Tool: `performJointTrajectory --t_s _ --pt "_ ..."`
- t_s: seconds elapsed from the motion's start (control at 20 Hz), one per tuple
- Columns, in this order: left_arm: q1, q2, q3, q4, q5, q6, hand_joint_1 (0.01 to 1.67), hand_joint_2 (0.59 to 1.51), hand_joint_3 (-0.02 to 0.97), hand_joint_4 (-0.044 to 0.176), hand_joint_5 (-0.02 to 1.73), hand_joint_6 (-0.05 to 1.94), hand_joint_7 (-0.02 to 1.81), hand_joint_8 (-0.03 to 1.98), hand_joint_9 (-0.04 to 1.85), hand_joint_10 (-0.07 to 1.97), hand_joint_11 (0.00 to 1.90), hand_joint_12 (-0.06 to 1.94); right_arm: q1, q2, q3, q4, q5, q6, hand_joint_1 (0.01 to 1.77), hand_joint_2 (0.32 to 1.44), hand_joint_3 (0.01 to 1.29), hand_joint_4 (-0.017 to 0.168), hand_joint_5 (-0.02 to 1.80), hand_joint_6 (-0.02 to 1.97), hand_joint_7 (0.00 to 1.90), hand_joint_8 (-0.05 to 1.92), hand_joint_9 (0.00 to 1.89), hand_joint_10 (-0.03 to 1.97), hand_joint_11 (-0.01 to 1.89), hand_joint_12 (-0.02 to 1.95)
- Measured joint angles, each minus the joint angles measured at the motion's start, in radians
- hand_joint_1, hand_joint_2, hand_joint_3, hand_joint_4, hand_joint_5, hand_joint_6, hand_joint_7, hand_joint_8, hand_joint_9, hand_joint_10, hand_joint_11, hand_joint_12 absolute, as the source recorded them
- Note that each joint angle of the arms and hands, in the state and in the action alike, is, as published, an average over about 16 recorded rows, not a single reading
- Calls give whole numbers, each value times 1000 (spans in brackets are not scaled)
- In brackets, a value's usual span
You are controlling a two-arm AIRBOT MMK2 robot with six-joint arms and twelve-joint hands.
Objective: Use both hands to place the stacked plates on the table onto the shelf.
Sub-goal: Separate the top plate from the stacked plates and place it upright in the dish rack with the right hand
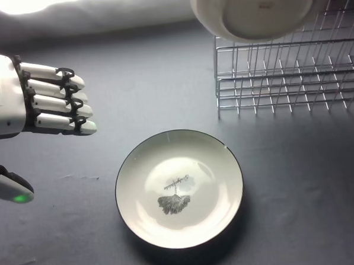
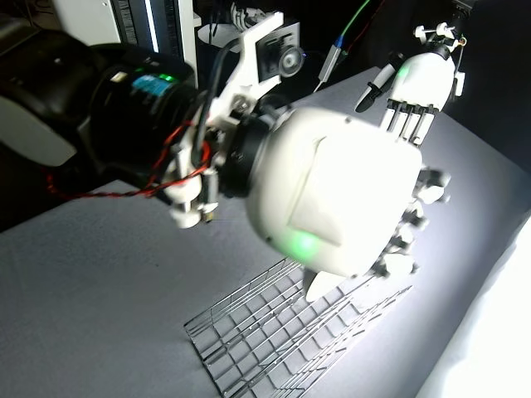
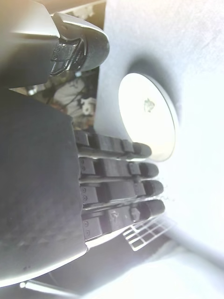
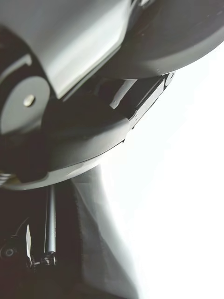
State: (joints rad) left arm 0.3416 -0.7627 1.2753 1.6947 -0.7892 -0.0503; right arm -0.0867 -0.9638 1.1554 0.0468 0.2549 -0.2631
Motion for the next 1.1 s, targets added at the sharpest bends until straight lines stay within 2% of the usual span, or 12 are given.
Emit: performJointTrajectory --t_s 0.6,1.1 --pt "12 -18 13 -4 -51 -35 14 1137 16 2 167 19 192 10 177 11 14 353 -114 34 39 8 61 3 1368 1009 13 -7 860 979 986 924 937 1262 642 1483" --pt "68 -37 20 -61 -137 -92 14 1140 17 2 172 19 197 8 185 11 13 362 -228 44 63 15 129 9 1368 1022 13 -8 854 987 985 923 942 1254 650 1456"
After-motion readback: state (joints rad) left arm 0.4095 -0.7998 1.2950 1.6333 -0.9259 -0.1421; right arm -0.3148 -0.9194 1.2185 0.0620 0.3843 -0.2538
